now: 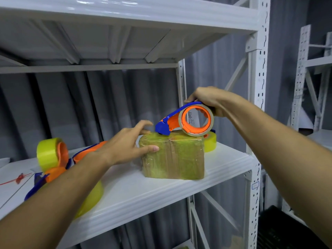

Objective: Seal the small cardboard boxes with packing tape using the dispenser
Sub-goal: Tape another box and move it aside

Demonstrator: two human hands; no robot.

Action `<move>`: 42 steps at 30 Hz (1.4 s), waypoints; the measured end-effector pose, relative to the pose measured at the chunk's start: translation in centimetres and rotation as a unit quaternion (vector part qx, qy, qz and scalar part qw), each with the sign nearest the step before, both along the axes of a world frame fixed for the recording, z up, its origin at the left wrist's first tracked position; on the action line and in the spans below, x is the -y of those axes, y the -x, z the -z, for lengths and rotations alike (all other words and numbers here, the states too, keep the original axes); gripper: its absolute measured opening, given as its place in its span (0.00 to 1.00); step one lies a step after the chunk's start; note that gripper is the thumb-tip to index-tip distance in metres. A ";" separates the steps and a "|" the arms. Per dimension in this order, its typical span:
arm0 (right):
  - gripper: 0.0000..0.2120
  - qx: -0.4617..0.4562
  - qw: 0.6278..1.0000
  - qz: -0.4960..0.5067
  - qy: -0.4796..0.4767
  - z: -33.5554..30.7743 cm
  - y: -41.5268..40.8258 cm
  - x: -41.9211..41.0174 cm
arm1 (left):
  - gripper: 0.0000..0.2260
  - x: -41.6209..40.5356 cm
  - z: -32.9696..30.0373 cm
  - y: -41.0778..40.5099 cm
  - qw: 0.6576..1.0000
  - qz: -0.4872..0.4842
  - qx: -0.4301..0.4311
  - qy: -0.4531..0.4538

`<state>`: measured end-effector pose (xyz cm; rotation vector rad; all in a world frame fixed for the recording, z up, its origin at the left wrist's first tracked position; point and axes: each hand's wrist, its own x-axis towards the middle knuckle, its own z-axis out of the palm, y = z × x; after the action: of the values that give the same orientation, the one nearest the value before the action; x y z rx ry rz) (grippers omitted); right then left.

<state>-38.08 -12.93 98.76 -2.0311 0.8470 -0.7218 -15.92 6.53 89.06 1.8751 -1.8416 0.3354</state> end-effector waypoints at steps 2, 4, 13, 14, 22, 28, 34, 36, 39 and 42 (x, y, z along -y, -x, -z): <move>0.11 -0.011 1.000 -0.008 0.012 0.1 -0.2 -0.1 | 0.28 0.0 0.0 0.1 1.000 0.010 0.024 -0.004; 0.11 -0.020 0.999 -0.022 0.018 0.2 -0.3 -0.1 | 0.28 -0.1 0.1 0.1 0.999 0.011 0.046 -0.004; 0.19 -0.024 0.998 -0.053 -0.022 0.5 -0.6 0.5 | 0.25 0.0 -0.4 0.9 0.995 -0.003 0.087 -0.055; 0.22 -0.030 0.997 -0.065 -0.038 0.5 -0.5 0.6 | 0.25 -0.1 -0.4 1.0 0.995 -0.002 0.089 -0.054; 0.19 -0.059 0.991 -0.102 -0.061 -0.2 0.8 -0.1 | 0.22 0.1 0.1 0.4 0.997 0.021 0.058 -0.036; 0.15 -0.064 0.993 -0.097 -0.028 -1.0 2.1 -0.6 | 0.24 0.0 0.2 0.0 0.998 -0.009 0.034 -0.043; 0.13 -0.029 0.999 -0.029 -0.017 -1.3 6.4 1.7 | 0.25 0.0 -0.1 0.1 0.997 -0.003 0.041 -0.059; 0.13 -0.040 0.999 -0.018 -0.014 -0.6 6.9 2.0 | 0.27 0.6 -0.4 1.0 0.996 0.004 0.059 -0.067; 0.09 -0.018 0.998 -0.036 -0.055 0.5 7.8 2.4 | 0.22 1.0 -1.0 1.7 0.991 -0.007 0.093 -0.091; 0.10 -0.015 0.996 -0.057 -0.072 1.2 8.2 2.9 | 0.22 1.1 -1.7 2.9 0.986 -0.040 0.122 -0.106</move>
<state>-46.30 -15.84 97.60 -1.9488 0.7720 -0.5523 -18.81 5.43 90.77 2.1377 -2.0322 0.4284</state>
